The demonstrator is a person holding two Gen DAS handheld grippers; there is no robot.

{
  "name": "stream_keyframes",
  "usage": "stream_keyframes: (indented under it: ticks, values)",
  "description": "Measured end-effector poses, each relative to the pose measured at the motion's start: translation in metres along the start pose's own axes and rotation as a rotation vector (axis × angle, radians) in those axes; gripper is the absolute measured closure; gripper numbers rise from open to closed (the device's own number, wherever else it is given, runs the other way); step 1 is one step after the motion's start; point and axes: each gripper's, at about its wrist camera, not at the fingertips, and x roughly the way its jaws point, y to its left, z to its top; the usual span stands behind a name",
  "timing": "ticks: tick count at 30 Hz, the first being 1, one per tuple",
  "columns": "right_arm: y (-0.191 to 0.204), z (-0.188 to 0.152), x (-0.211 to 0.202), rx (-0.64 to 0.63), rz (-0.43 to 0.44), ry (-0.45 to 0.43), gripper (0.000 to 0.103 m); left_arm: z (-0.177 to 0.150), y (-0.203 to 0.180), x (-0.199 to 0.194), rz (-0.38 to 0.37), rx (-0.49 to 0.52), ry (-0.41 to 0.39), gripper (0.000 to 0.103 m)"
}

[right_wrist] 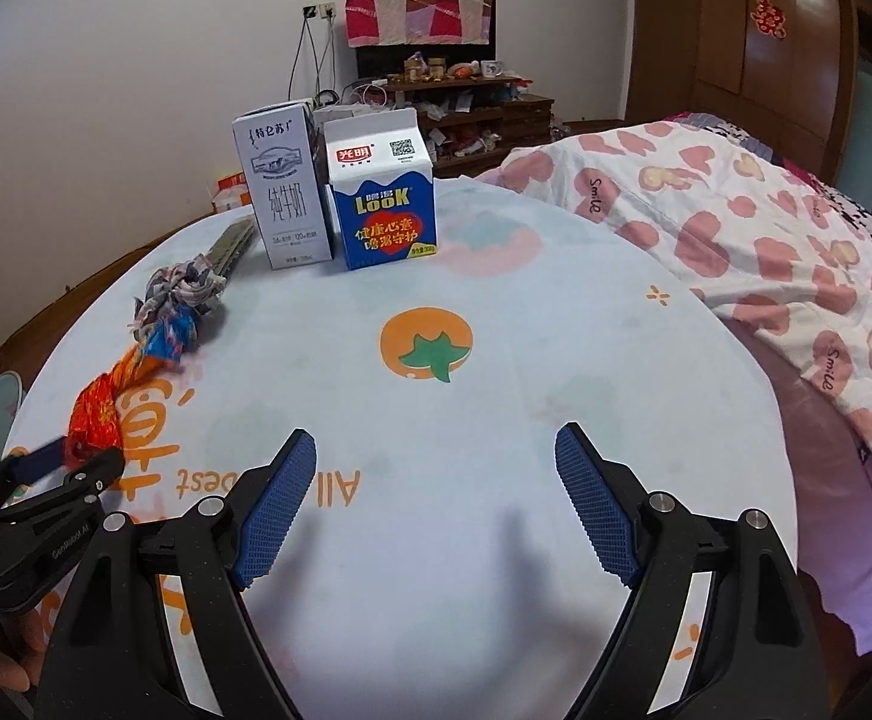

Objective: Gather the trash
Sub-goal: 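Grasp the red-orange wrapper with the left tool while the right tool grasps the grey-pink cloth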

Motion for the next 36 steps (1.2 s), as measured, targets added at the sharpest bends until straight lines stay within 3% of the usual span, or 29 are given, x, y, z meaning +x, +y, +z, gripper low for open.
stream_keyframes:
  ticks: [3,5,21,31,36]
  values:
    - [0.003,0.0,0.002,0.002,-0.001,0.009,0.021,0.002,0.005,-0.001,-0.035,-0.013,-0.016,0.08]
    - [0.004,-0.001,0.002,0.002,-0.002,0.009,0.021,0.002,0.006,-0.006,-0.042,0.003,-0.032,0.084]
    - [0.025,-0.002,-0.01,-0.019,0.004,0.003,0.022,-0.018,0.039,-0.085,-0.068,0.022,-0.168,0.087]
    - [0.051,0.003,-0.009,-0.055,0.027,0.004,0.023,-0.029,0.073,-0.084,-0.075,-0.028,-0.16,0.089]
    - [0.066,0.016,0.001,-0.075,0.064,0.004,0.024,-0.026,0.08,-0.087,-0.086,-0.024,-0.184,0.096]
